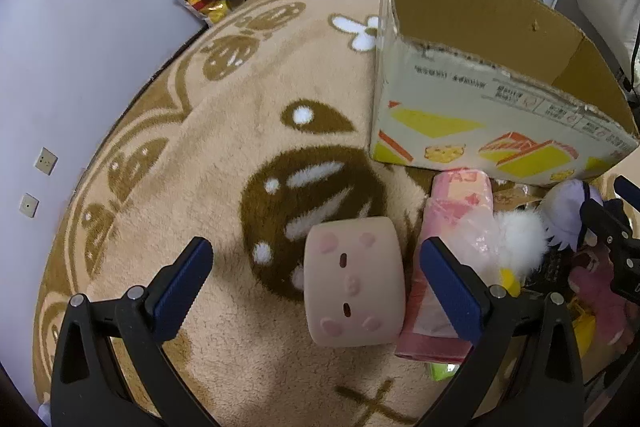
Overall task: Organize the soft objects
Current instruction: 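Lower the left tool onto the pink cylinder plush while the right tool grasps the purple-haired doll, then lift the pink plush with the left tool while the right tool carries the doll toward the box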
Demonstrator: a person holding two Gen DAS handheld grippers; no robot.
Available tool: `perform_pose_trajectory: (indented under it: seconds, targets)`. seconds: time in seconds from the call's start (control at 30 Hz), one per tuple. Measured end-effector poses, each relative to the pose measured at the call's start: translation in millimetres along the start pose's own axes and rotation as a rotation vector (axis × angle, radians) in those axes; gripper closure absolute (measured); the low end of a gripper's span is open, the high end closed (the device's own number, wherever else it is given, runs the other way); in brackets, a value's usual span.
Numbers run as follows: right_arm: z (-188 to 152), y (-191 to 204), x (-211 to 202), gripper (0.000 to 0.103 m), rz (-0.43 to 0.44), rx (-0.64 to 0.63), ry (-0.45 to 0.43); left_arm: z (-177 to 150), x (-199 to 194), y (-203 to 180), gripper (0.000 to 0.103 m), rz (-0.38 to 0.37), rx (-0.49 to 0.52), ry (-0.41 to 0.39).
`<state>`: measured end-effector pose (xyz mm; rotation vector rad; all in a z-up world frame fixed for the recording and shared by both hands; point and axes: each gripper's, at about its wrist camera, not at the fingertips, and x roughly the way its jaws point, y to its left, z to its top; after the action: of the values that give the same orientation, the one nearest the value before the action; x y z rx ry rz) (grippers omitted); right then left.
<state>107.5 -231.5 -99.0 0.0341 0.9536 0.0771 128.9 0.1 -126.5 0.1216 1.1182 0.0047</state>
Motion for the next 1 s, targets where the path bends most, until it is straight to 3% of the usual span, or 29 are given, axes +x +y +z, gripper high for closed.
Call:
perform_pose_trajectory:
  seconds: [0.17, 0.33, 0.5, 0.67, 1.0]
  targets:
    - [-2.7, -0.2, 7.7, 0.0, 0.03, 0.004, 0.048, -3.3, 12.0, -3.2, 0.001, -0.018, 0.008, 0.055]
    - [-5.7, 3.4, 10.9, 0.007, 0.062, -0.013, 0.08, -5.0, 19.8, -1.4, 0.01, -0.03, -0.008, 0.088]
    - [-10.0, 6.1, 14.4, 0.024, 0.125, -0.011, 0.119, -7.6, 24.5, -0.2, 0.028, -0.066, -0.026, 0.118]
    - [-12.1, 8.7, 13.4, 0.026, 0.131, -0.017, 0.129, -9.7, 25.1, -1.6, 0.052, -0.143, -0.047, 0.133]
    - [-11.1, 12.3, 0.6, 0.031, 0.106, -0.035, 0.097, -14.9, 5.5, -8.3, 0.058, -0.117, -0.021, 0.082]
